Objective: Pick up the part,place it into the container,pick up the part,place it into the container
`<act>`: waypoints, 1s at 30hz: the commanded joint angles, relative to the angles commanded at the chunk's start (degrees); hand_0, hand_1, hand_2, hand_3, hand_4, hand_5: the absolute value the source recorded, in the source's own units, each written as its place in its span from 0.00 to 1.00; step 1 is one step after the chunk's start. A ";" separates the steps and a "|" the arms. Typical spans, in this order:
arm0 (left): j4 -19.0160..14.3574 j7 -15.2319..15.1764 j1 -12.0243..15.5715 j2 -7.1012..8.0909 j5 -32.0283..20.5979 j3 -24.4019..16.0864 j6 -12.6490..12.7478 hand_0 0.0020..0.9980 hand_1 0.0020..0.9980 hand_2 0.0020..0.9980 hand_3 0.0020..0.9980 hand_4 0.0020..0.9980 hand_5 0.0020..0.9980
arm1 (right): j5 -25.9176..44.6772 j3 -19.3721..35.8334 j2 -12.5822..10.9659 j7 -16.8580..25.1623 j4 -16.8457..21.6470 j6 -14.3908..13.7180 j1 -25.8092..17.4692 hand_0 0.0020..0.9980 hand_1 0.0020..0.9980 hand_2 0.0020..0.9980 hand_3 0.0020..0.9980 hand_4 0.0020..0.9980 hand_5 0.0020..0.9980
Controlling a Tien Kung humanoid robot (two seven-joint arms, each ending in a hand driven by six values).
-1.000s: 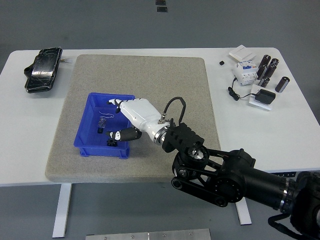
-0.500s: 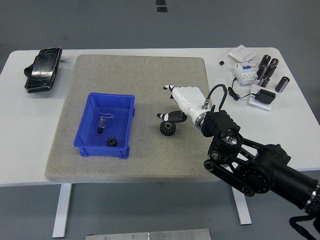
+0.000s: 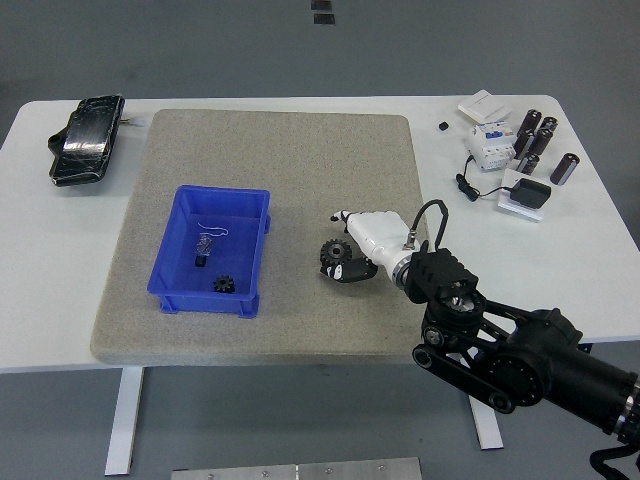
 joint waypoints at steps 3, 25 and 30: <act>0.00 0.01 -0.04 0.00 0.00 0.00 0.00 0.67 0.60 0.59 0.59 0.67 0.55 | 0.26 -0.58 0.12 -0.04 -0.56 -0.05 0.21 0.59 0.60 0.75 0.84 0.91 0.53; 0.00 0.00 -0.11 0.03 -0.14 0.05 0.00 0.67 0.60 0.59 0.58 0.67 0.54 | 0.27 -3.22 1.07 -0.12 -2.20 -1.60 0.91 0.47 0.45 0.52 0.63 0.67 0.38; 0.00 -0.08 -0.16 0.02 -0.19 0.09 0.02 0.67 0.60 0.59 0.58 0.67 0.54 | -0.30 -3.27 0.97 0.16 -2.37 -2.40 0.95 0.47 0.45 0.52 0.63 0.67 0.38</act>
